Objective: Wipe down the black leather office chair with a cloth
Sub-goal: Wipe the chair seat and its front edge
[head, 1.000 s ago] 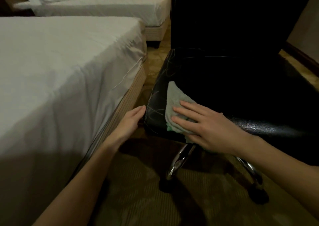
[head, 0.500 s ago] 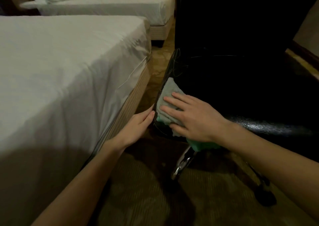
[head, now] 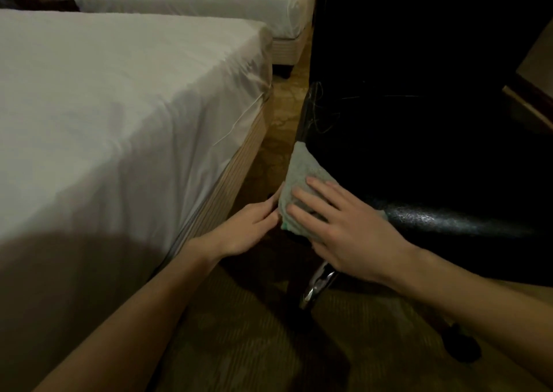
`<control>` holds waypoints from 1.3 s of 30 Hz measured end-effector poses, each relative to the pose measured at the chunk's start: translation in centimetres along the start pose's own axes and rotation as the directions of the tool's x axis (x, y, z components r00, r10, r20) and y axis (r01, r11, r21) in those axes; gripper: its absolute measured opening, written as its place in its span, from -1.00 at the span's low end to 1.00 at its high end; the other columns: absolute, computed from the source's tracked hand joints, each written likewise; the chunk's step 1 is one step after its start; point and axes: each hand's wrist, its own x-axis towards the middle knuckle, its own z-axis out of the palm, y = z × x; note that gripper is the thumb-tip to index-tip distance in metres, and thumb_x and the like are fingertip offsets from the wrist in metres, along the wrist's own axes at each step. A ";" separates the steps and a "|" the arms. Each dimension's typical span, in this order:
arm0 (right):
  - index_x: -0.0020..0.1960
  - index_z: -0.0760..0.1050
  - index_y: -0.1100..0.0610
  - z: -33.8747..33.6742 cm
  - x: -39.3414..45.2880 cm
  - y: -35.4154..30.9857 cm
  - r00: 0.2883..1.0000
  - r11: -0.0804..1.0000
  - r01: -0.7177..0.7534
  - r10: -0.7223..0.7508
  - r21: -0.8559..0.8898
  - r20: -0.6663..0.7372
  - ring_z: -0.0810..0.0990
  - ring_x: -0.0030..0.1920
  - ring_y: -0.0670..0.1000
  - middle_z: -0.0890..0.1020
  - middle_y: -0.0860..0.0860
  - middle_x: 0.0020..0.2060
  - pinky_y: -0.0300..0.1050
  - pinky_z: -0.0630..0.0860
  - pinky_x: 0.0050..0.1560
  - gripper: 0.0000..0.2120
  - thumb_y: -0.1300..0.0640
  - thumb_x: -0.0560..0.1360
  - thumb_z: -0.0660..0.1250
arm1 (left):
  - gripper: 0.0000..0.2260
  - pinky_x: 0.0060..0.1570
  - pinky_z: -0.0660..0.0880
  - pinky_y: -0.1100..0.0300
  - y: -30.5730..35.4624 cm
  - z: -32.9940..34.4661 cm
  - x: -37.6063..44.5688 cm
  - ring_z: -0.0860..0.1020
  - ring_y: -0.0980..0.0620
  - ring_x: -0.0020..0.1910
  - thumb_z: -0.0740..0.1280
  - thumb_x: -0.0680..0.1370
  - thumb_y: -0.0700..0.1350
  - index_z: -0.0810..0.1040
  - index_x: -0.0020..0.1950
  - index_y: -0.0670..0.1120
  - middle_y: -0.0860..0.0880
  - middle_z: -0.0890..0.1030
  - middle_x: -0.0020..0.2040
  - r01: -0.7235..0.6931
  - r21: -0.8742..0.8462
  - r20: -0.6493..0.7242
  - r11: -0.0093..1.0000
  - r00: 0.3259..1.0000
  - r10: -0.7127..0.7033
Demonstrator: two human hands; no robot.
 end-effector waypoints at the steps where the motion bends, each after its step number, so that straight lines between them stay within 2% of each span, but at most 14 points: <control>1: 0.51 0.28 0.08 -0.2 0.3 0.2 1.000 1.000 0.008 -0.008 -0.024 0.006 0.19 0.53 0.21 0.32 0.14 0.50 0.15 0.10 0.53 -0.40 -0.09 0.52 0.23 | -0.50 0.38 0.40 0.18 0.3 0.2 -0.1 0.48 0.20 0.35 0.10 0.65 0.21 0.22 0.58 0.12 0.13 0.50 0.40 -0.005 0.017 0.000 1.000 1.000 0.005; 4: 0.53 0.24 0.03 -1.0 2.4 0.6 0.999 0.998 -0.050 0.050 0.024 -0.016 0.15 0.55 0.12 0.28 0.07 0.53 -0.01 -0.08 0.49 -0.43 -0.16 0.57 0.15 | -0.72 0.05 0.51 0.16 0.7 0.6 -0.2 0.59 0.18 -0.01 0.14 0.68 0.07 0.50 0.29 0.01 0.12 0.62 0.08 0.032 0.009 -0.048 0.999 0.998 -0.032; 8: 0.52 0.26 0.02 -1.1 5.0 0.4 0.985 0.980 -0.158 0.166 0.121 -0.054 0.10 0.56 0.07 0.26 0.04 0.54 -0.05 -0.09 0.53 -0.47 -0.17 0.62 0.07 | -0.80 -0.25 0.34 0.12 0.6 1.0 -0.1 0.39 0.11 -0.32 0.15 0.71 -0.09 0.47 0.01 -0.17 -0.03 0.46 -0.22 0.081 -0.009 -0.096 0.997 0.992 -0.082; 10: 0.46 0.35 0.07 -1.0 4.3 -0.2 0.983 0.983 -0.154 0.162 0.097 -0.082 0.19 0.53 0.12 0.35 0.09 0.48 0.01 0.00 0.53 -0.50 -0.13 0.60 0.12 | -0.87 -0.18 0.40 0.15 0.2 1.0 -0.1 0.46 0.14 -0.26 0.17 0.69 -0.08 0.49 0.05 -0.07 -0.01 0.52 -0.16 0.086 -0.042 -0.076 0.995 0.993 -0.089; 12: 0.43 0.38 0.14 -0.5 2.5 -1.4 0.987 0.991 -0.110 0.118 0.078 -0.105 0.22 0.52 0.19 0.38 0.15 0.46 0.12 0.08 0.53 -0.50 -0.08 0.57 0.16 | -0.78 0.11 0.50 0.13 -0.6 1.1 -0.2 0.60 0.08 0.04 0.20 0.65 -0.07 0.49 0.29 0.00 0.01 0.62 0.12 0.084 -0.078 -0.048 0.993 0.995 -0.088; 14: 0.47 0.34 0.20 0.7 0.3 -2.8 0.996 1.000 -0.025 0.027 0.018 -0.083 0.17 0.53 0.25 0.32 0.22 0.48 0.21 0.12 0.53 -0.46 -0.03 0.56 0.23 | -0.62 0.34 0.44 0.14 -1.1 1.4 -0.3 0.52 0.14 0.32 0.22 0.67 -0.10 0.35 0.50 0.04 0.06 0.54 0.36 0.065 -0.101 -0.020 0.993 0.997 -0.068; 17: 0.49 0.29 0.24 2.3 -1.5 -3.2 0.998 0.995 0.066 -0.068 -0.078 -0.016 0.12 0.54 0.27 0.26 0.25 0.51 0.22 0.07 0.53 -0.34 -0.03 0.50 0.36 | -0.61 0.39 0.42 0.13 -0.9 1.8 -0.2 0.48 0.21 0.36 0.23 0.67 -0.02 0.30 0.50 0.19 0.16 0.50 0.39 0.058 -0.085 0.005 0.995 0.998 -0.057; 20: 0.49 0.32 0.17 1.5 -1.1 -1.4 0.991 0.985 0.136 -0.136 -0.108 0.005 0.15 0.55 0.21 0.29 0.19 0.51 0.13 0.08 0.53 -0.44 -0.05 0.56 0.22 | -0.65 0.37 0.45 0.06 -0.9 1.9 -0.3 0.51 0.21 0.32 0.25 0.66 0.03 0.35 0.43 0.25 0.17 0.54 0.34 0.050 -0.004 0.016 0.999 0.999 -0.050; 25: 0.54 0.21 -0.06 -1.5 1.7 1.7 0.994 0.991 -0.108 0.107 0.075 0.012 0.13 0.56 0.06 0.20 0.04 0.56 -0.03 -0.05 0.51 -0.42 -0.27 0.60 -0.04 | -0.66 0.32 0.47 -0.06 -0.6 1.8 -0.3 0.54 0.17 0.26 0.19 0.59 0.23 0.40 0.36 0.28 0.13 0.57 0.29 0.072 0.109 -0.009 0.991 0.997 -0.072; 28: 0.55 0.18 -0.05 -2.5 4.0 3.7 0.955 0.940 -0.296 0.294 0.171 0.035 0.13 0.56 0.05 0.20 0.02 0.56 0.00 -0.02 0.54 -0.44 -0.25 0.62 -0.02 | -0.42 0.38 0.42 0.05 0.2 1.5 -0.4 0.49 0.14 0.33 0.13 0.64 0.21 0.02 0.62 0.20 0.13 0.42 0.47 0.063 0.200 0.024 0.978 0.997 -0.069; 32: 0.47 0.35 0.06 -3.2 5.8 4.6 0.911 0.883 -0.409 0.409 0.232 0.052 0.35 0.41 0.09 0.38 0.07 0.44 0.00 0.23 0.45 -0.52 -0.12 0.64 0.05 | -0.39 0.48 0.28 0.13 0.6 1.4 -0.6 0.33 0.14 0.48 0.11 0.69 0.11 -0.24 0.59 0.25 0.15 0.25 0.56 0.074 0.234 0.058 0.969 0.994 -0.090; 35: 0.48 0.35 0.06 -2.8 4.5 2.2 0.955 0.921 -0.287 0.297 0.265 0.001 0.25 0.49 0.06 0.29 0.06 0.50 -0.01 0.14 0.52 -0.55 -0.06 0.64 0.11 | -0.38 0.50 0.28 0.05 -0.2 1.8 -0.5 0.32 0.11 0.50 0.08 0.64 0.24 -0.19 0.60 0.24 0.08 0.27 0.57 0.053 0.209 0.052 0.977 0.996 -0.065; 37: 0.50 0.30 0.07 -2.3 2.6 0.5 0.985 0.967 -0.160 0.170 0.200 -0.036 0.14 0.55 0.06 0.22 0.08 0.55 -0.04 -0.01 0.53 -0.50 -0.10 0.62 0.14 | -0.40 0.42 0.38 -0.03 -0.5 2.1 -0.4 0.43 0.08 0.42 0.08 0.60 0.32 0.06 0.60 0.17 0.02 0.42 0.49 0.067 0.189 0.039 0.980 0.996 -0.076; 39: 0.48 0.33 0.12 -1.4 0.9 -0.8 0.996 0.994 -0.053 0.059 0.096 -0.071 0.17 0.55 0.11 0.26 0.15 0.53 0.00 0.01 0.54 -0.44 -0.18 0.60 0.14 | -0.55 0.25 0.50 -0.07 -0.5 2.4 -0.4 0.56 0.13 0.22 0.12 0.57 0.35 0.38 0.39 0.19 0.06 0.58 0.28 0.076 0.163 0.014 0.984 0.997 -0.079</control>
